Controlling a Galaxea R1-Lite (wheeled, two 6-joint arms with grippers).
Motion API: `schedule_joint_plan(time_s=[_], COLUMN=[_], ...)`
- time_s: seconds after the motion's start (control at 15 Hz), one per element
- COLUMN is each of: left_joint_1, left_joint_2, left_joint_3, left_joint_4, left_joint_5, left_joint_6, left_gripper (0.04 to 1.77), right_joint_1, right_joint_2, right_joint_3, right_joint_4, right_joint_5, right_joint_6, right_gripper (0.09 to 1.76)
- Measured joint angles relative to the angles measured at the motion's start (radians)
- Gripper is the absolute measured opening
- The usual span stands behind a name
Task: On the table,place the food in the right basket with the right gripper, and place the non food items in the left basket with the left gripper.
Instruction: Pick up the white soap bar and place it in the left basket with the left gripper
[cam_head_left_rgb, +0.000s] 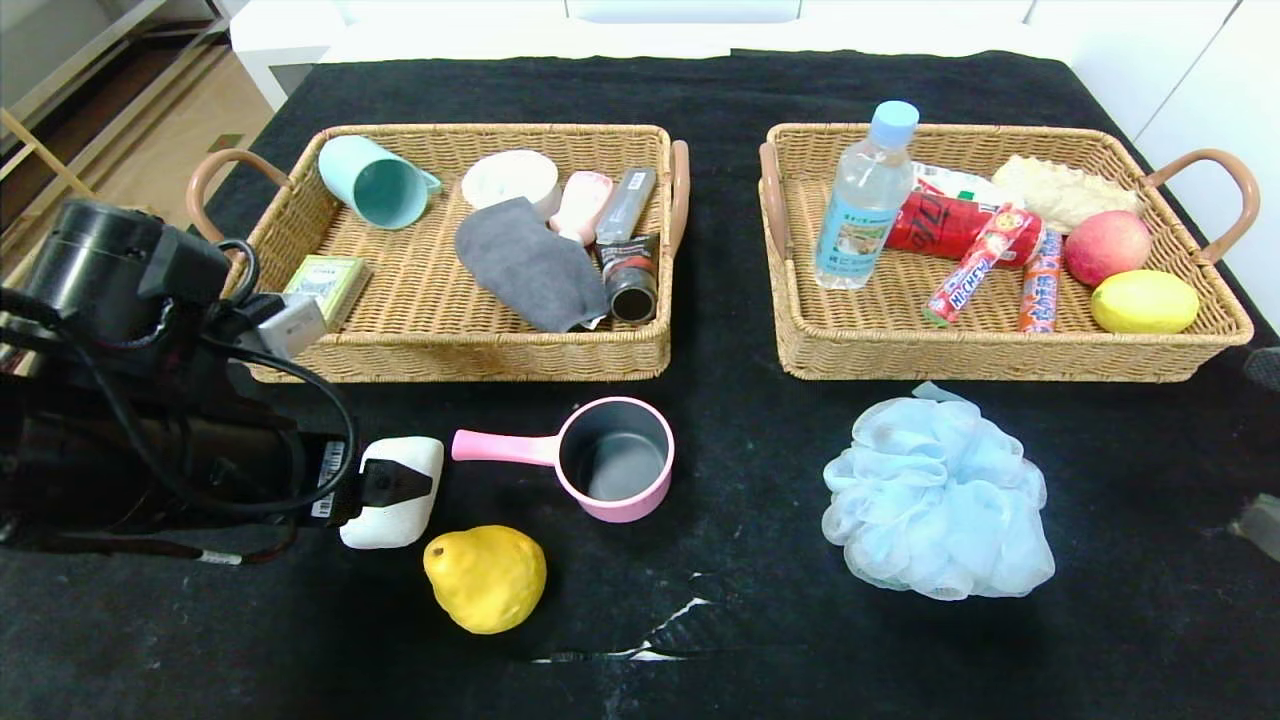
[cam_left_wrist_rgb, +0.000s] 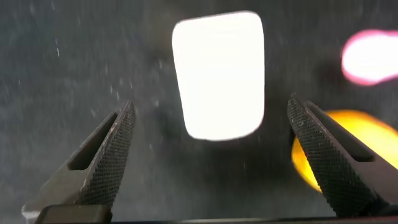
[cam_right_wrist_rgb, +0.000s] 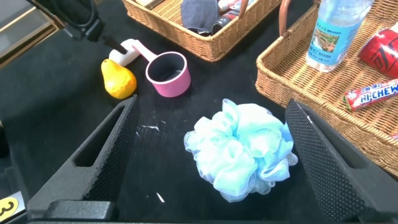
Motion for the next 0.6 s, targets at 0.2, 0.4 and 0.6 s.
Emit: schedule_joint_plan(time_s=[0.2,0.4,0.6], left_joint_1=[0.004,0.009,0.013], left_joint_2=[0.017,0.040,0.062], left_joint_3=[0.010,0.011,0.010], left_joint_4=[-0.029,-0.032,-0.033], left_joint_5=[-0.028,-0.022,-0.020], left_joint_6=[0.000,-0.004,-0.005], left_gripper=[1.76,1.76,1.76], right_joint_1=[0.000,0.000,0.000], right_joint_2=[0.000,-0.001,-0.002], right_joint_3=[0.000,0.000,-0.001], right_joint_4=[0.000,0.000,0.000], right_joint_5=[0.000,0.000,0.000], right_joint_6=[0.000,0.000,0.000], right_gripper=[1.70,1.70,1.70])
